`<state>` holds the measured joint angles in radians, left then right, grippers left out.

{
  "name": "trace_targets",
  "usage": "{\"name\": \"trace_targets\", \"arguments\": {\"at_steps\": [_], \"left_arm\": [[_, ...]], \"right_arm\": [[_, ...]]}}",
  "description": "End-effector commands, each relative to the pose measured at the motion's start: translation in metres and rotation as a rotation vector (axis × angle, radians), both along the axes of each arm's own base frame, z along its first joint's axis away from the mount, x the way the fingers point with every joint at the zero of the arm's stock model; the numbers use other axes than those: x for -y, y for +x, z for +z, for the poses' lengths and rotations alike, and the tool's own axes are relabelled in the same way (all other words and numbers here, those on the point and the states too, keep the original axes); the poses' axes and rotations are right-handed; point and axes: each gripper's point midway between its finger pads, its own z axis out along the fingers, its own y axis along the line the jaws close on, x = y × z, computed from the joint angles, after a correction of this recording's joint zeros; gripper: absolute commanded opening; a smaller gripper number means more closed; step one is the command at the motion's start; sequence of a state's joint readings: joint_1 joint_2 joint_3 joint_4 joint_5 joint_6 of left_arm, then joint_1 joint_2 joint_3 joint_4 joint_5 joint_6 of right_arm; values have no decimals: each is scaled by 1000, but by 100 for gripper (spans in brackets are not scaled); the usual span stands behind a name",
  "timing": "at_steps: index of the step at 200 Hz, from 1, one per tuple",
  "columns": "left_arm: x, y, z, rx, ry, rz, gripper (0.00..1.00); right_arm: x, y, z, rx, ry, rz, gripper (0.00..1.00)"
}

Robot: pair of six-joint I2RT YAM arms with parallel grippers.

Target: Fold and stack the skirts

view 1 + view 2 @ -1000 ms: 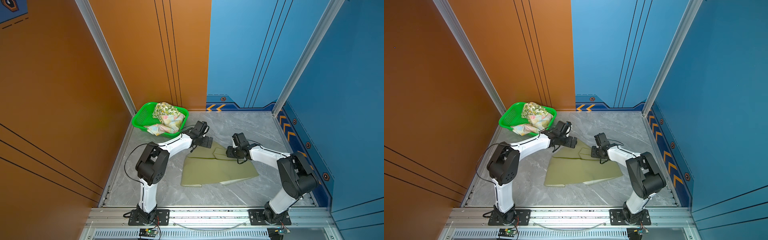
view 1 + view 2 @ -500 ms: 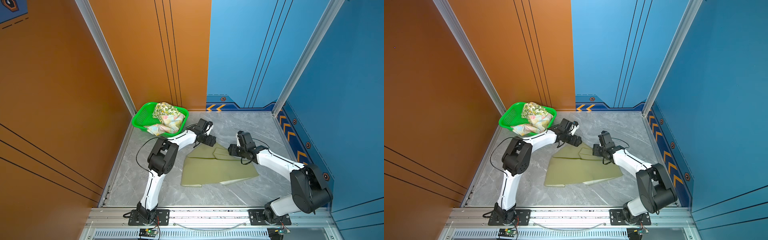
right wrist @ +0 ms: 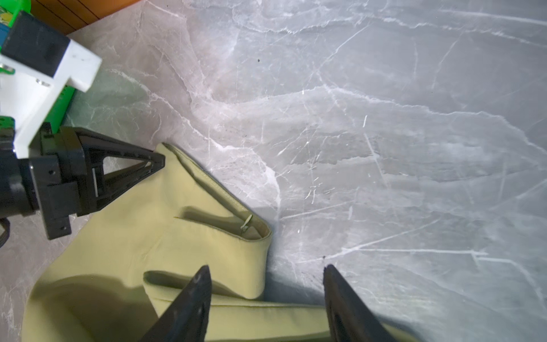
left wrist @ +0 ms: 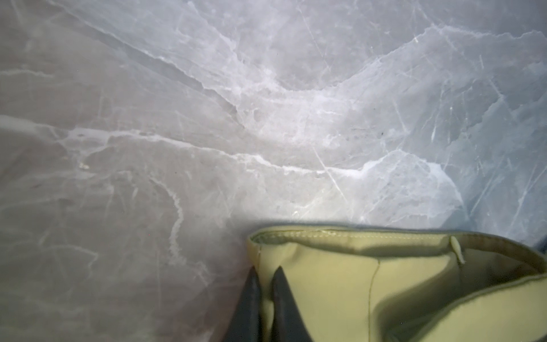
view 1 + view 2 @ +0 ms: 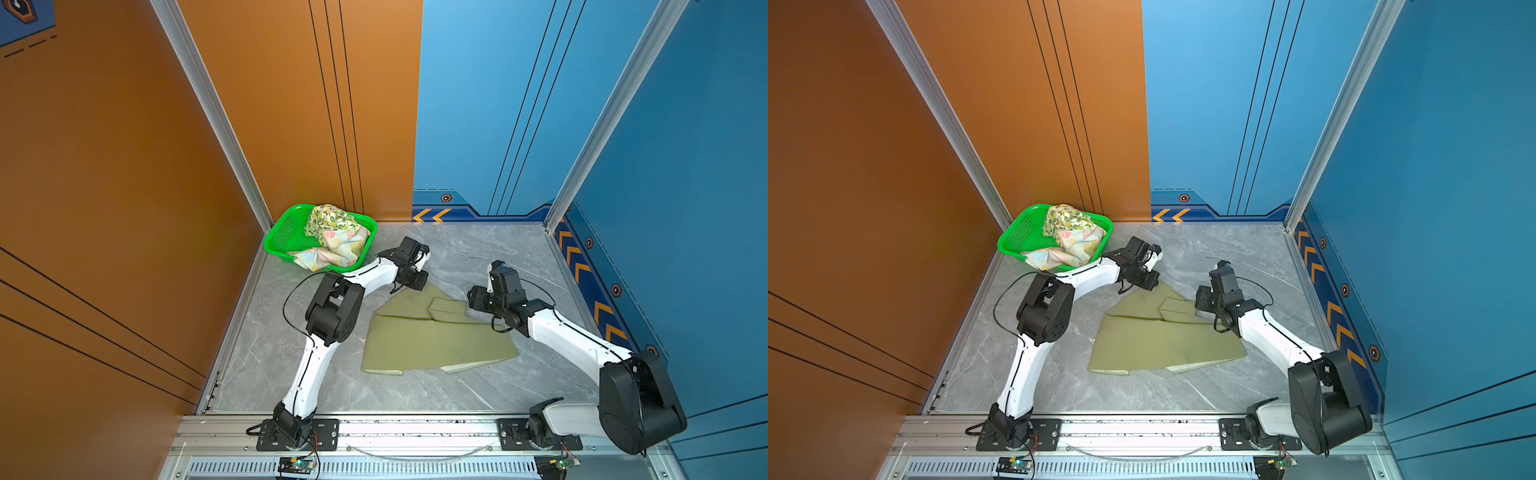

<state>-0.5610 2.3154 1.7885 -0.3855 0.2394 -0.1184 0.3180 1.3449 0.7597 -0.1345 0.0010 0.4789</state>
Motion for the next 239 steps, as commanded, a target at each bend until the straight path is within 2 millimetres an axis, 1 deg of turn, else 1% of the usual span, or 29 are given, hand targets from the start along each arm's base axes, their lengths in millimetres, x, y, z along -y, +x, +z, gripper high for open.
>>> {"name": "trace_targets", "arguments": {"at_steps": [1, 13, 28, 43, 55, 72, 85, 100, 109, 121, 132, 145, 151, 155, 166, 170, 172, 180, 190, 200, 219, 239], "left_arm": [[2, -2, 20, 8, -12, -7, 0], [5, 1, 43, 51, -30, -11, 0], [9, 0, 79, 118, -58, -33, 0], [14, -5, 117, 191, -81, -67, 0], [19, -14, 146, 250, -99, -100, 0], [27, -32, 187, 335, -118, -148, 0], [33, -49, 212, 400, -117, -180, 0], [40, -75, 235, 469, -107, -229, 0], [42, -93, 241, 507, -96, -255, 0], [41, -117, 240, 538, -80, -273, 0], [34, -136, 232, 546, -70, -263, 0], [19, -150, 213, 539, -69, -219, 0], [9, -155, 198, 522, -61, -190, 0], [7, -155, 198, 537, -86, -165, 0], [-9, -159, 173, 506, -83, -105, 0], [-14, -159, 169, 503, -84, -80, 0], [-18, -162, 158, 486, -69, -75, 0], [-29, -164, 141, 464, -51, -36, 0], [-39, -164, 127, 441, -40, 11, 0], [-45, -165, 115, 416, -36, 37, 0], [-52, -161, 104, 399, -21, 81, 0], [-56, -153, 100, 384, -28, 134, 0]], "right_arm": [[9, 4, 3, 30, 7, -47, 61], [9, 7, 7, 47, 22, -58, 61], [8, 11, 13, 75, 44, -69, 61], [8, 15, 22, 105, 60, -75, 61], [9, 15, 31, 128, 69, -83, 61], [13, 12, 44, 160, 68, -100, 62], [20, 7, 55, 177, 57, -123, 62], [31, -1, 66, 197, 38, -156, 65], [37, -6, 71, 206, 24, -177, 66], [45, -15, 78, 217, 10, -201, 68], [49, -24, 83, 226, 15, -204, 71], [49, -33, 83, 227, 26, -194, 74], [49, -38, 83, 225, 35, -189, 76], [49, -41, 81, 219, 39, -187, 76], [48, -49, 72, 198, 52, -183, 78], [47, -52, 68, 187, 59, -176, 79], [46, -53, 66, 182, 63, -174, 79], [44, -58, 59, 154, 72, -166, 79], [41, -65, 49, 116, 82, -150, 79], [38, -73, 39, 75, 81, -133, 79], [32, -88, 22, 15, 64, -103, 80], [25, -101, 5, -54, 72, -88, 80]]}}
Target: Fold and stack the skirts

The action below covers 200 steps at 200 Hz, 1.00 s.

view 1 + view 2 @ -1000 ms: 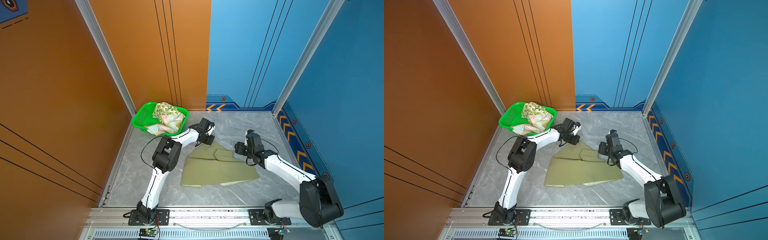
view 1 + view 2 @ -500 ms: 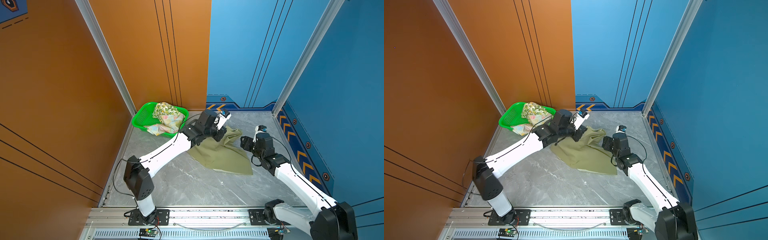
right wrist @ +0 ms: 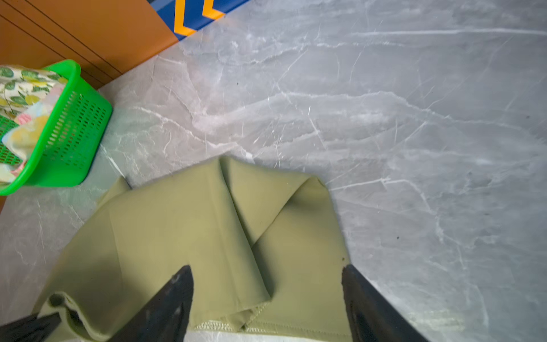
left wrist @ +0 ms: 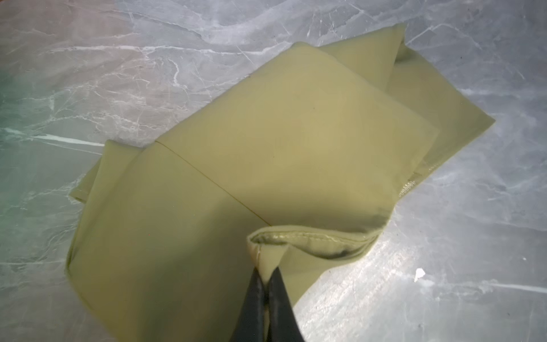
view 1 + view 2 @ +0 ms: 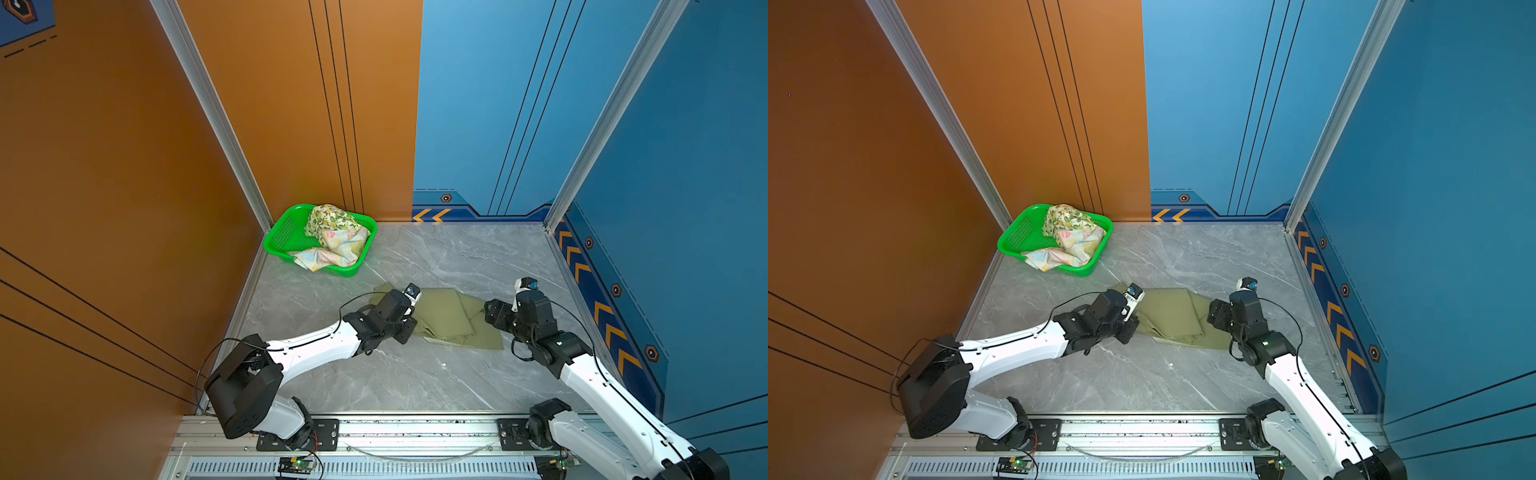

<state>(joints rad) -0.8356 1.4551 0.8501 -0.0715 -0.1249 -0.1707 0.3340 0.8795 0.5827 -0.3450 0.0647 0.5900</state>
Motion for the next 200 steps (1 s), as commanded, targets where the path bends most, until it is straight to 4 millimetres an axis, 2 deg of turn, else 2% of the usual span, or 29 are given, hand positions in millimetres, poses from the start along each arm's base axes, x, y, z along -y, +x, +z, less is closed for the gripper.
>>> {"name": "trace_targets", "arguments": {"at_steps": [1, 16, 47, 59, 64, 67, 87, 125, 157, 200], "left_arm": [[-2, 24, 17, 52, -92, 121, 0], [-6, 32, 20, 40, -132, 171, 0], [-9, 49, 45, 35, -194, 271, 0], [-8, 55, 62, 38, -209, 296, 0], [-9, 55, 63, 29, -206, 307, 0], [-5, 58, 77, 42, -231, 309, 0], [-4, 65, 101, 46, -262, 347, 0], [-7, 69, 110, 11, -260, 396, 0], [-8, 68, 110, 5, -254, 411, 0], [-12, 67, 113, 11, -244, 422, 0]], "right_arm": [[-7, -26, -28, -127, 16, 24, 79], [-14, -34, -38, -173, 23, 46, 80], [-25, -42, -40, -157, -28, 129, 77], [-29, -42, -34, -98, -47, 164, 77], [-30, -41, -32, -71, -49, 178, 78], [-31, -40, -31, -48, -48, 178, 78], [-37, -37, -27, 23, -15, 197, 78], [-52, -30, -43, 11, -51, 258, 78], [-70, -20, -44, 34, -36, 307, 79], [-84, -25, -46, 48, -66, 355, 79]]}}
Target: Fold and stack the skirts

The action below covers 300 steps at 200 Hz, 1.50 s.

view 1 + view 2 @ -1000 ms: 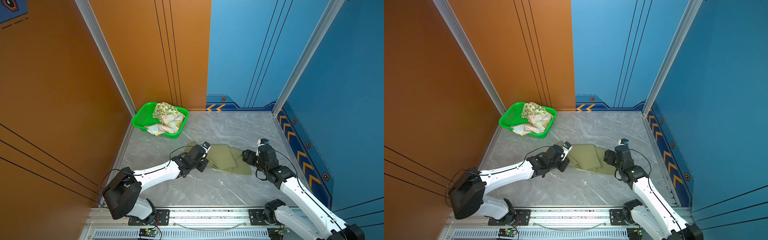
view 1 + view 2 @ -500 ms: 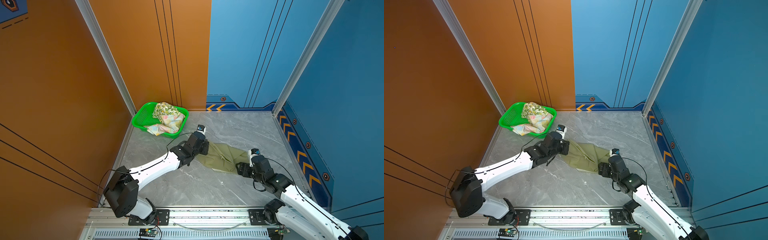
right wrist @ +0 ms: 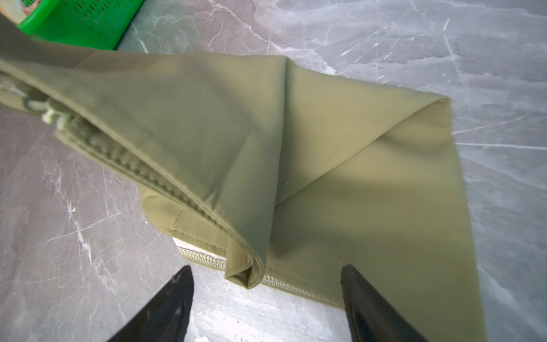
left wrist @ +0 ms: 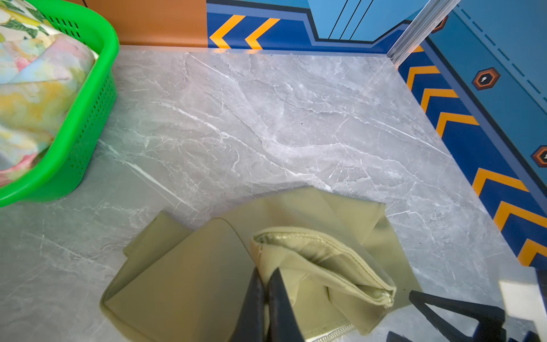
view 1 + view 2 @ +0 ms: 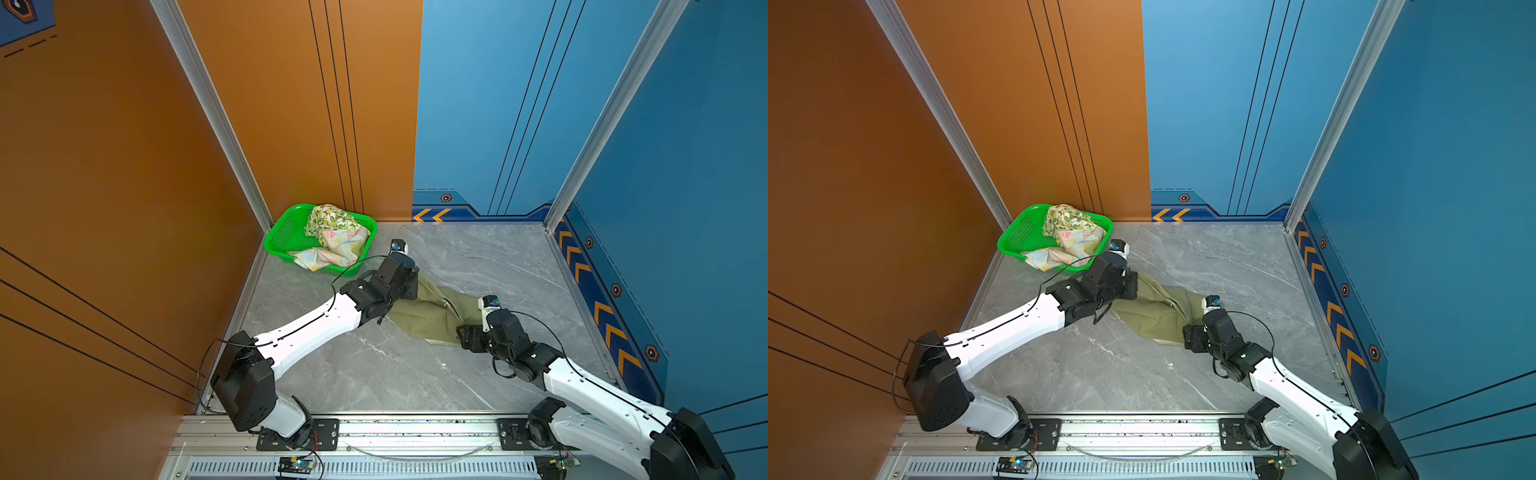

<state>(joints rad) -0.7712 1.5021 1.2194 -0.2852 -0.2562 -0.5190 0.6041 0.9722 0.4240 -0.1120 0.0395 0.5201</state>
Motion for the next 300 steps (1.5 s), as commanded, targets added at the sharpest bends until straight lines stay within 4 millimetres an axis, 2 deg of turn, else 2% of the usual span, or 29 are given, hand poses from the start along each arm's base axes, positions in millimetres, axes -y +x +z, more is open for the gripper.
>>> {"name": "trace_targets", "arguments": {"at_steps": [1, 74, 97, 112, 130, 140, 164, 205, 239, 271, 287, 300], "left_arm": [[-7, 4, 10, 12, 5, 38, 0], [-8, 3, 12, 11, 11, 39, 0], [-10, 3, 15, 17, 13, 43, 0], [-10, 3, 17, 22, 9, 44, 0], [-10, 3, 21, 26, 7, 43, 0], [-11, 2, 25, 31, 9, 43, 0], [-20, -2, 52, 73, 0, 49, 0], [-50, -28, 118, 187, -53, 74, 0], [-79, -77, 168, 299, -87, 71, 0], [-97, -134, 203, 417, -92, 36, 0], [-101, -156, 220, 486, -66, 28, 0], [-96, -166, 233, 536, -24, 19, 0]], "right_arm": [[-7, 3, 5, 56, -13, 23, 79], [-17, 10, -23, 8, -56, 43, 76], [-26, 17, -29, 8, -52, 57, 70], [-28, 25, -31, 13, -74, 50, 57], [-27, 35, -19, 60, -98, 35, 24], [-24, 38, -4, 76, -120, 29, 0], [-2, 37, 42, 105, -211, -6, 0], [34, 19, 152, 241, -255, -11, 0], [47, -6, 240, 422, -233, 37, 0], [66, -47, 317, 563, -157, 52, 0], [78, -68, 344, 594, -111, 52, 0], [84, -76, 355, 589, -101, 44, 0]]}}
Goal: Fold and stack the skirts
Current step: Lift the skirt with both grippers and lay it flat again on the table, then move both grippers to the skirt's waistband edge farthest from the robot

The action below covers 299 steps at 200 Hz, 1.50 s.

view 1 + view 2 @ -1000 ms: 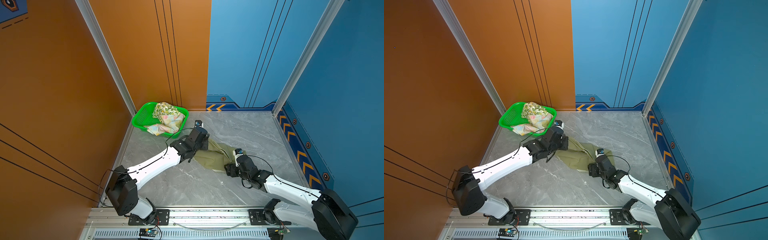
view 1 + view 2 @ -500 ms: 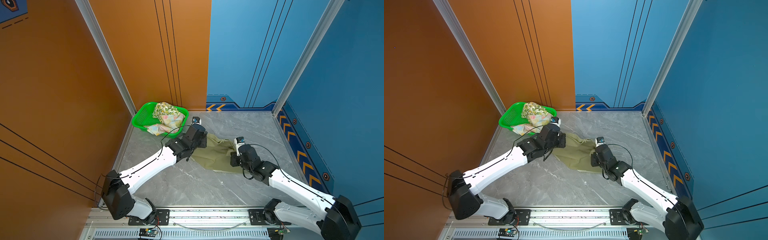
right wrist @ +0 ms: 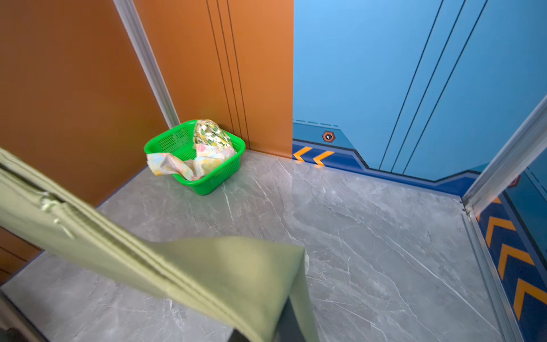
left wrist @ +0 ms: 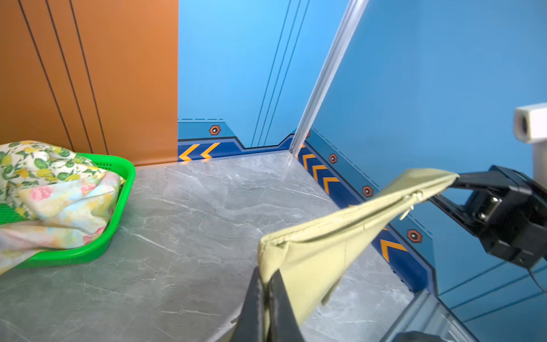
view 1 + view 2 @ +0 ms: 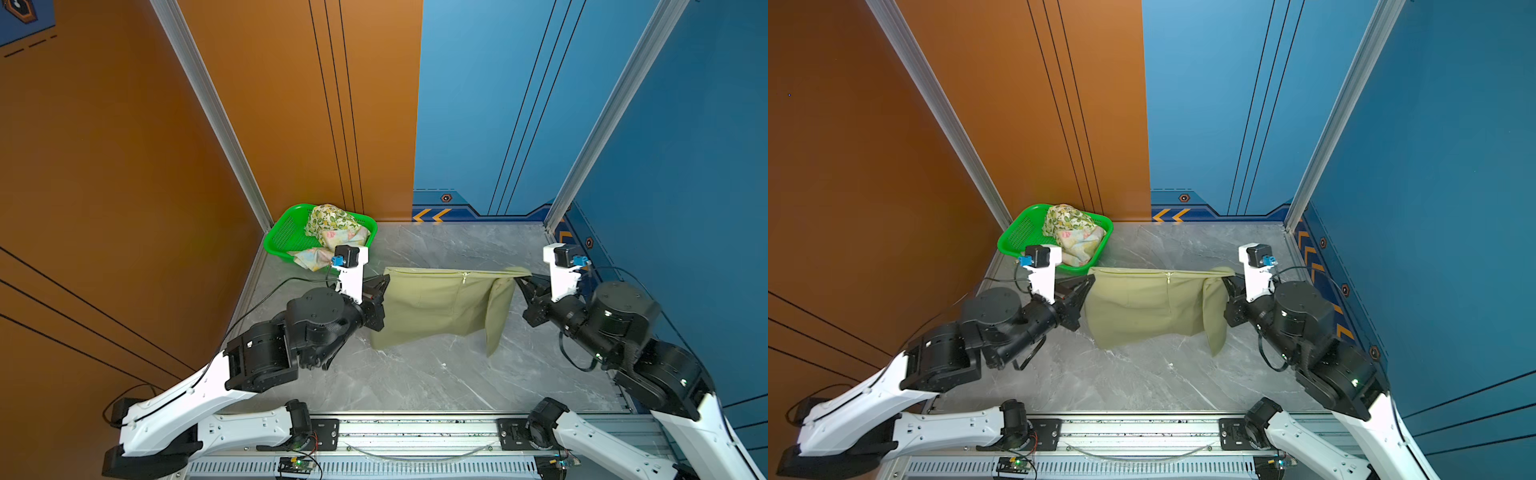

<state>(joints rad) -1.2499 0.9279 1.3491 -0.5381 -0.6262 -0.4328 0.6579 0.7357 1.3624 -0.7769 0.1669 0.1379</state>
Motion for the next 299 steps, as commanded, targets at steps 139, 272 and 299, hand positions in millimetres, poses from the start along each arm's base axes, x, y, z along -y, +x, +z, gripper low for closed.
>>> {"name": "trace_targets", "arguments": {"at_steps": [139, 272, 299], "left_arm": [[-43, 196, -227, -543, 323, 332, 82], [-59, 107, -298, -663, 381, 339, 84], [-65, 85, -323, -718, 392, 343, 83]], "right_arm": [[13, 228, -205, -654, 73, -150, 95], [-72, 177, -330, -800, -315, -107, 73], [-78, 178, -354, -837, -359, -106, 65]]}}
